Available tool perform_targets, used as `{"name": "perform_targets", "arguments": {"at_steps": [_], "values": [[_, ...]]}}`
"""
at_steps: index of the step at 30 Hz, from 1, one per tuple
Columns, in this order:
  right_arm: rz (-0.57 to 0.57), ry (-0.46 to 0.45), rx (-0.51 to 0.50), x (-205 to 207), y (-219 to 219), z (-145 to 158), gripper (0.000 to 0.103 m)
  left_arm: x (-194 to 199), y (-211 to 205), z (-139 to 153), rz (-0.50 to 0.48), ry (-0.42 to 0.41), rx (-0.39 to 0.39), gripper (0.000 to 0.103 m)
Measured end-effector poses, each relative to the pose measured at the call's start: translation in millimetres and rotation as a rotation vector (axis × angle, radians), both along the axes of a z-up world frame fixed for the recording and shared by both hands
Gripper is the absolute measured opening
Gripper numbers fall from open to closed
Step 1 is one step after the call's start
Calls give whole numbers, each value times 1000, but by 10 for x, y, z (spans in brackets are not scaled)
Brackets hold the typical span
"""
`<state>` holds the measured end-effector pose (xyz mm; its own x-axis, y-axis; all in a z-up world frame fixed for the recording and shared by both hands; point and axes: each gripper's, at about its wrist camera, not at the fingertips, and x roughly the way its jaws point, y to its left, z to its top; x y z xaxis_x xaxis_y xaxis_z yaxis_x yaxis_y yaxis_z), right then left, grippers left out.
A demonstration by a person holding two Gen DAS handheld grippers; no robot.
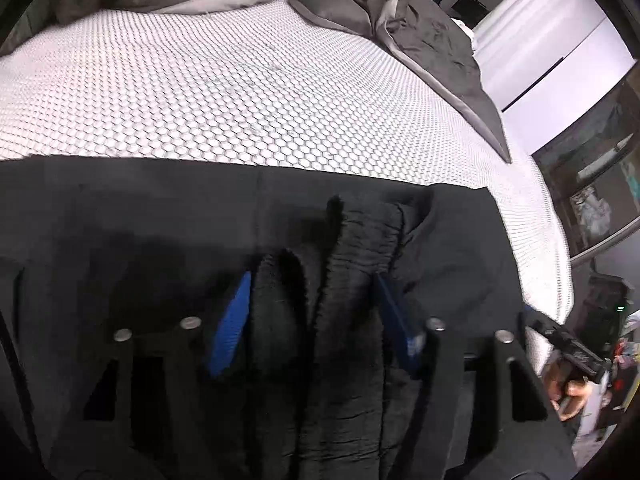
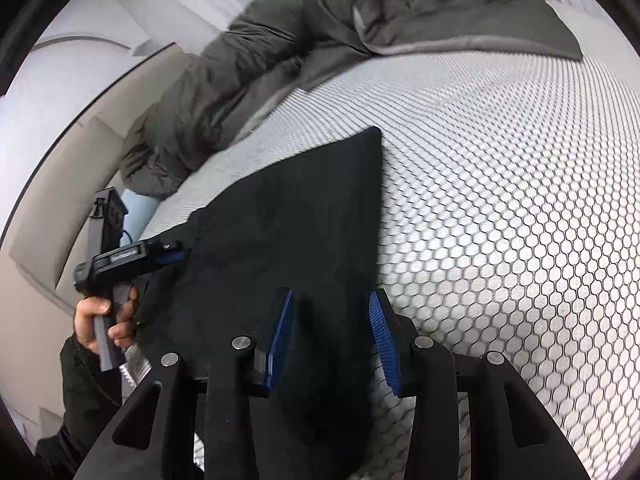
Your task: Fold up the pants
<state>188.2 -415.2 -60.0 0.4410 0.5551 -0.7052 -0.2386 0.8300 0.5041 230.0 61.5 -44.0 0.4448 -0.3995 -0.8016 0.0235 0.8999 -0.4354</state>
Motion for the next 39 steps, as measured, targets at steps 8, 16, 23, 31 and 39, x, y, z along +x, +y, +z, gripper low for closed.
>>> {"name": "perform_targets", "arguments": {"at_steps": [8,16,23,31,39], "values": [[26,32,-41,10,20,-77,45,44,35,107,-46,-21,-24,33],[37,43,-45,-42,46,-122,46,20,193,197,-1,-6,-77,63],[59,44,-45,-62,110,-132,46,-16,215,257,16,0,-87,60],[64,50,-34,-78,74,-145,46,90,48,124,-48,25,-90,41],[55,51,-10,-62,51,-152,46,158,26,285,16,-113,-131,15]]}}
